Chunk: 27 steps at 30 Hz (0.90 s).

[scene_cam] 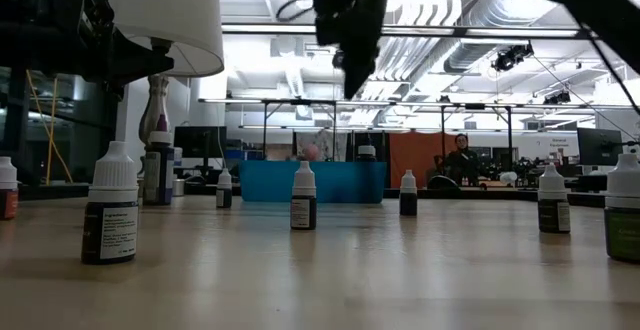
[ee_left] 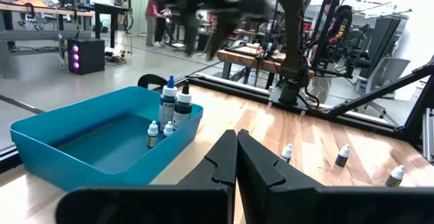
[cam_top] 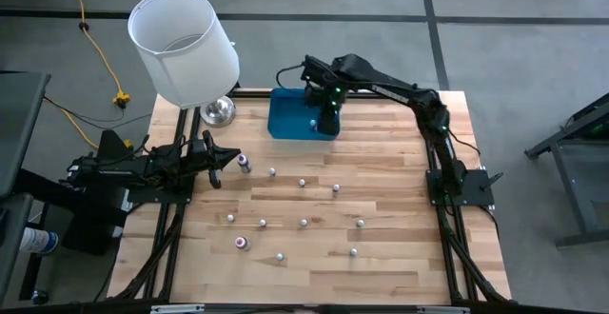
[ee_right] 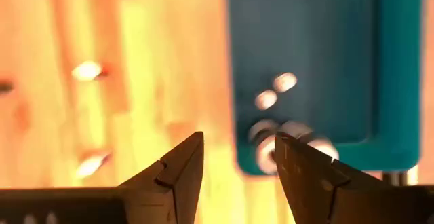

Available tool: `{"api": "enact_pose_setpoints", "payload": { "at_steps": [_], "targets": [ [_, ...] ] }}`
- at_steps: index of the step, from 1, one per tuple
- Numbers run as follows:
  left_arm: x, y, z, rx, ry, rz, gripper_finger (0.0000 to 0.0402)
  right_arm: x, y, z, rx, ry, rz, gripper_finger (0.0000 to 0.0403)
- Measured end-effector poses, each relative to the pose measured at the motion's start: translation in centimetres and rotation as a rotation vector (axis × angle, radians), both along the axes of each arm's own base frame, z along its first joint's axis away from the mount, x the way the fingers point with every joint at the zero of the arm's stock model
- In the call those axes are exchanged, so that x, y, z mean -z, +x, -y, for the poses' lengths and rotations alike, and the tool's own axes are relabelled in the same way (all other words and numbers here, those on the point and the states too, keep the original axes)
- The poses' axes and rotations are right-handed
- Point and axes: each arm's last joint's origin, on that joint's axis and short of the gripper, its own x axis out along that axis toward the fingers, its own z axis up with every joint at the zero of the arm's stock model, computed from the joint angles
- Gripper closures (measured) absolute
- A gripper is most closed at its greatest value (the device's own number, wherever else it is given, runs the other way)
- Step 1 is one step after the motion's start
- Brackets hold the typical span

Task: Pick & Place food coloring
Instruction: Put the small black food coloring bottle into the blue bin

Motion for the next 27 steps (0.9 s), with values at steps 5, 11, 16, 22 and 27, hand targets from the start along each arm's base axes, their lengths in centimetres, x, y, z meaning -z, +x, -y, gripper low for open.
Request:
{"api": "enact_pose_setpoints", "payload": {
  "at_steps": [5, 11, 16, 22, 27],
  "targets": [
    [0.0, 0.0, 0.0, 0.000, 0.000, 0.000, 0.0401, -1.4, -2.3, -3.7, -0.076, 0.020, -0.021, 0.0233],
    [0.0, 0.0, 0.0, 0.000, 0.000, 0.000, 0.0401, -0.5, -6.4, -9.2, -0.186, 0.033, 0.001, 0.0233],
    [0.0, 0.0, 0.0, 0.000, 0.000, 0.000, 0.0401, 1.9, -10.5, -12.7, -0.199, 0.036, 0.018, 0.0233],
    [0.0, 0.0, 0.0, 0.000, 0.000, 0.000, 0.0401, 6.0, -14.8, -16.3, -0.190, 0.091, -0.082, 0.0233],
    [0.0, 0.0, 0.0, 0.000, 0.000, 0.000, 0.0401, 8.7, -16.5, -19.1, -0.249, 0.123, -0.126, 0.0233]
  ]
}}
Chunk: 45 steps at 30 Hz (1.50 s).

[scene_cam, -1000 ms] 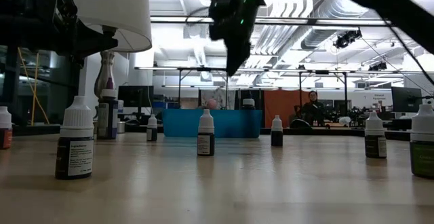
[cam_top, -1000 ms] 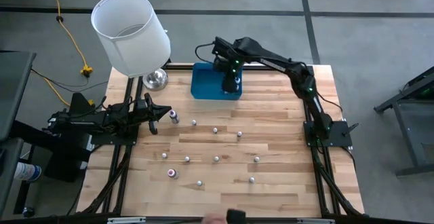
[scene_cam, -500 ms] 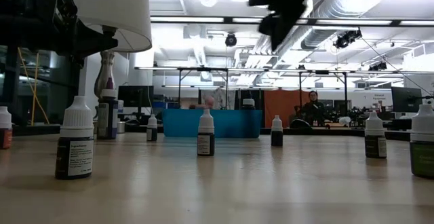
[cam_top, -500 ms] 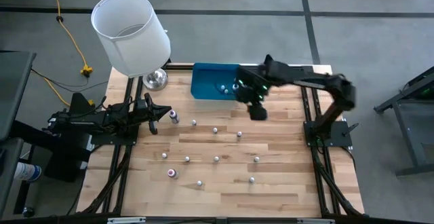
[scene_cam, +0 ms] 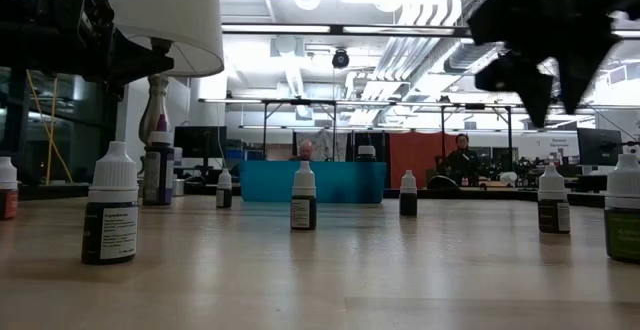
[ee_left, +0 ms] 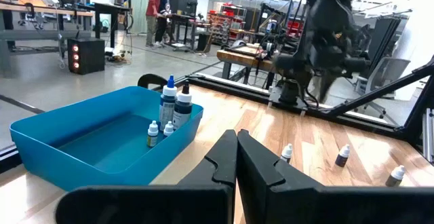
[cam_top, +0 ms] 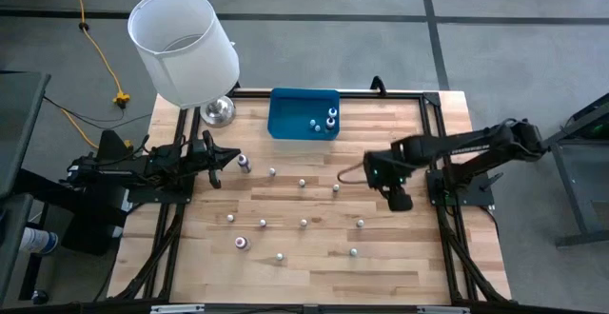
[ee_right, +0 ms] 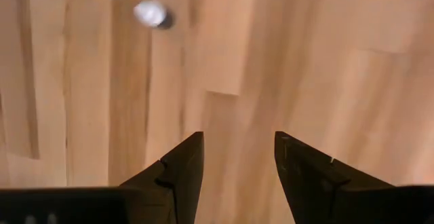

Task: Pick & Place food coloring
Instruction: Put the small black food coloring bottle into the blue bin

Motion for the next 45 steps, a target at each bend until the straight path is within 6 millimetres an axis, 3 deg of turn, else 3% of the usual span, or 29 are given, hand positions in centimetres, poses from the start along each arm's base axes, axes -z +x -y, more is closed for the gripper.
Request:
{"api": "enact_pose_setpoints", "payload": {
  "at_steps": [4, 9, 13, 20, 32, 45],
  "targets": [
    [0.0, 0.0, 0.0, 0.000, 0.000, 0.000, 0.0401, 1.7, -0.4, -1.9, -0.072, 0.006, 0.003, 0.0235],
    [0.0, 0.0, 0.0, 0.001, 0.000, 0.000, 0.0401, 3.2, 0.0, -3.9, -0.158, 0.022, 0.126, 0.0234],
    [0.0, 0.0, 0.0, 0.000, 0.000, 0.000, 0.0401, 4.4, 0.5, -5.0, -0.196, 0.032, 0.235, 0.0235],
    [0.0, 0.0, 0.0, 0.000, 0.000, 0.000, 0.0401, 6.5, 2.2, -6.4, -0.231, 0.033, 0.223, 0.0234],
    [0.0, 0.0, 0.0, 0.000, 0.000, 0.000, 0.0401, 8.1, 4.7, -7.2, -0.247, 0.010, 0.199, 0.0240],
    [0.0, 0.0, 0.0, 0.000, 0.000, 0.000, 0.0401, 8.6, 4.8, -7.5, -0.200, 0.023, 0.180, 0.0282]
  ]
}}
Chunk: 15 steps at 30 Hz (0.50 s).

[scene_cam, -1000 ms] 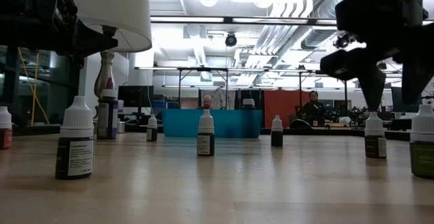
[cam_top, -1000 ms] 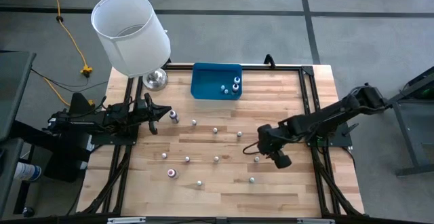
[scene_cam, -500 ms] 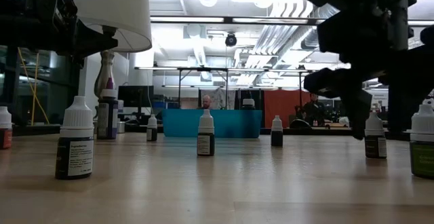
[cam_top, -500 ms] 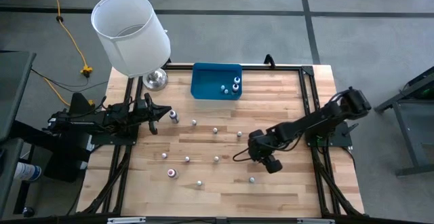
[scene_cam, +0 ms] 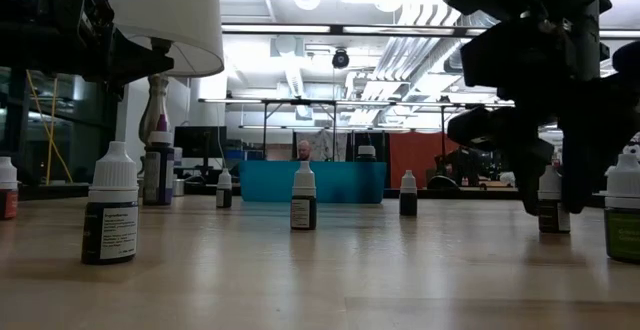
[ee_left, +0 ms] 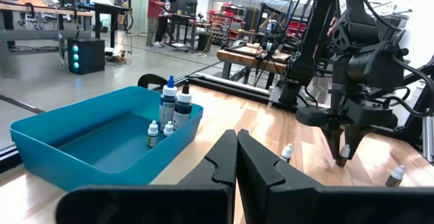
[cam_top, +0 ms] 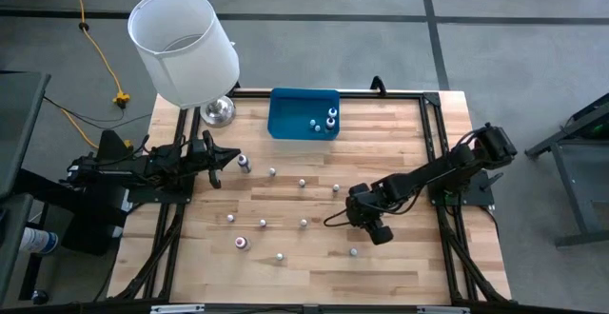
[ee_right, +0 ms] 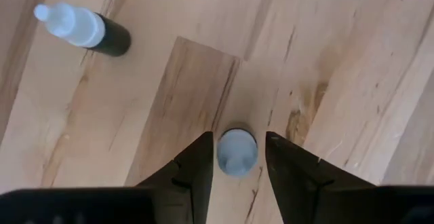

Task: Pick & Place food coloring
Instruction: Put the small black food coloring bottle into the blue bin

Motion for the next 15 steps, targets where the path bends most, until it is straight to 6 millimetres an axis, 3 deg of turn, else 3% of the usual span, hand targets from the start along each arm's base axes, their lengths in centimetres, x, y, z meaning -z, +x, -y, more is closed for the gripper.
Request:
{"api": "enact_pose_setpoints", "payload": {
  "at_steps": [9, 15],
  "targets": [
    [0.0, 0.0, 0.0, 0.000, 0.000, 0.000, 0.0401, -0.1, 0.0, -0.3, 0.016, 0.011, -0.007, 0.0329],
    [0.0, 0.0, 0.0, 0.000, 0.000, 0.001, 0.0401, -1.1, 0.8, -0.4, 0.038, 0.002, 0.024, 0.0328]
  ]
}}
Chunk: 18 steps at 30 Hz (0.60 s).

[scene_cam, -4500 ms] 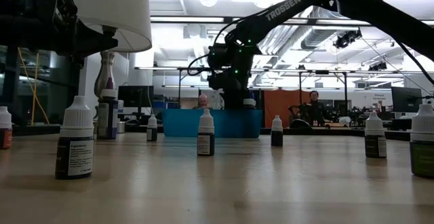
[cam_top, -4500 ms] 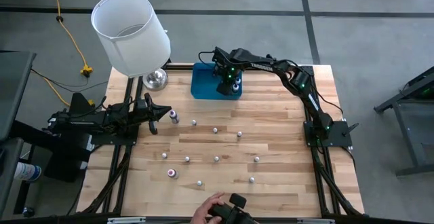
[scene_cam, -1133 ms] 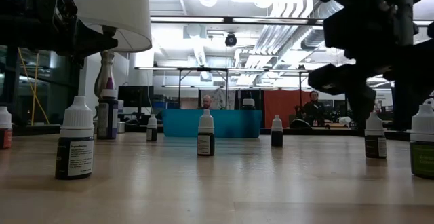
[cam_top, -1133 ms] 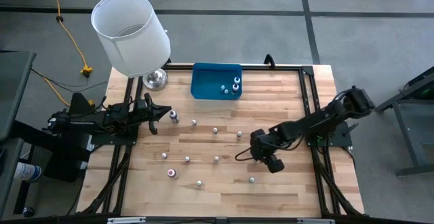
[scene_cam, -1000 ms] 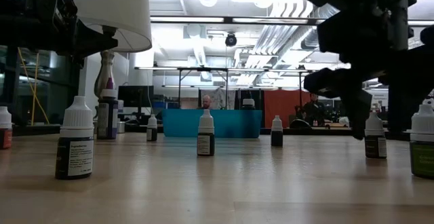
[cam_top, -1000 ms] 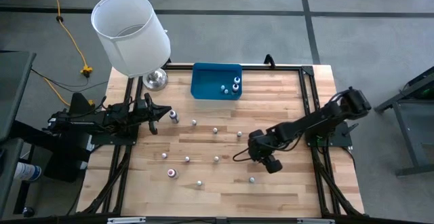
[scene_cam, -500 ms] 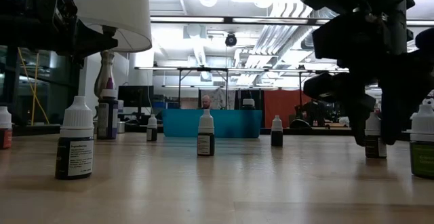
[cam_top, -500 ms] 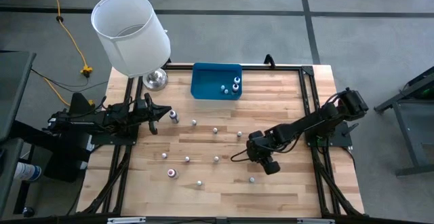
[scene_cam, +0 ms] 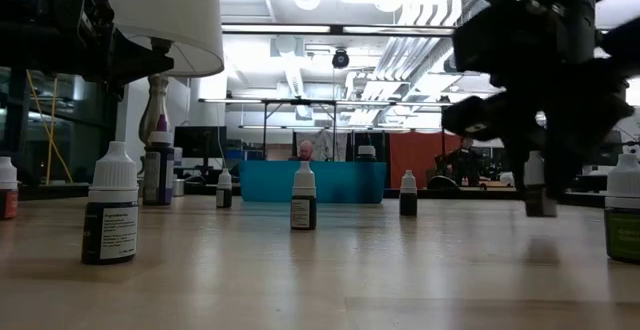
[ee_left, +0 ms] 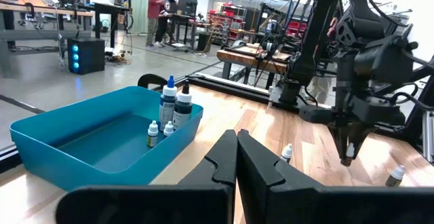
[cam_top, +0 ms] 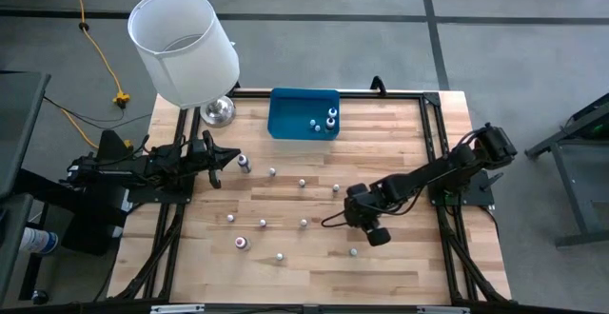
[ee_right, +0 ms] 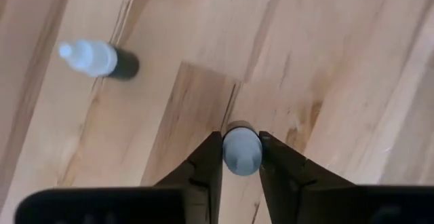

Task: Pick & Place food coloring
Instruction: Put the small black food coloring bottle into the blue bin

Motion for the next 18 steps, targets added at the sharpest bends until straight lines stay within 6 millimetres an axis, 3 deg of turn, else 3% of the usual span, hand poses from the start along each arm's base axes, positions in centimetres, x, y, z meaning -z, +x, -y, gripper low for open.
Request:
{"api": "enact_pose_setpoints", "payload": {
  "at_steps": [4, 9, 18],
  "targets": [
    [0.0, 0.0, 0.0, 0.000, 0.000, -0.001, 0.0401, -1.7, 1.1, 0.5, 0.066, 0.005, 0.028, 0.0326],
    [0.0, 0.0, 0.0, 0.000, 0.000, -0.001, 0.0401, -5.4, 3.2, 2.0, 0.178, 0.017, 0.058, 0.0333],
    [0.0, 0.0, 0.0, 0.000, 0.000, -0.001, 0.0401, -14.3, 6.3, 8.2, 0.426, -0.055, 0.238, 0.0327]
  ]
}}
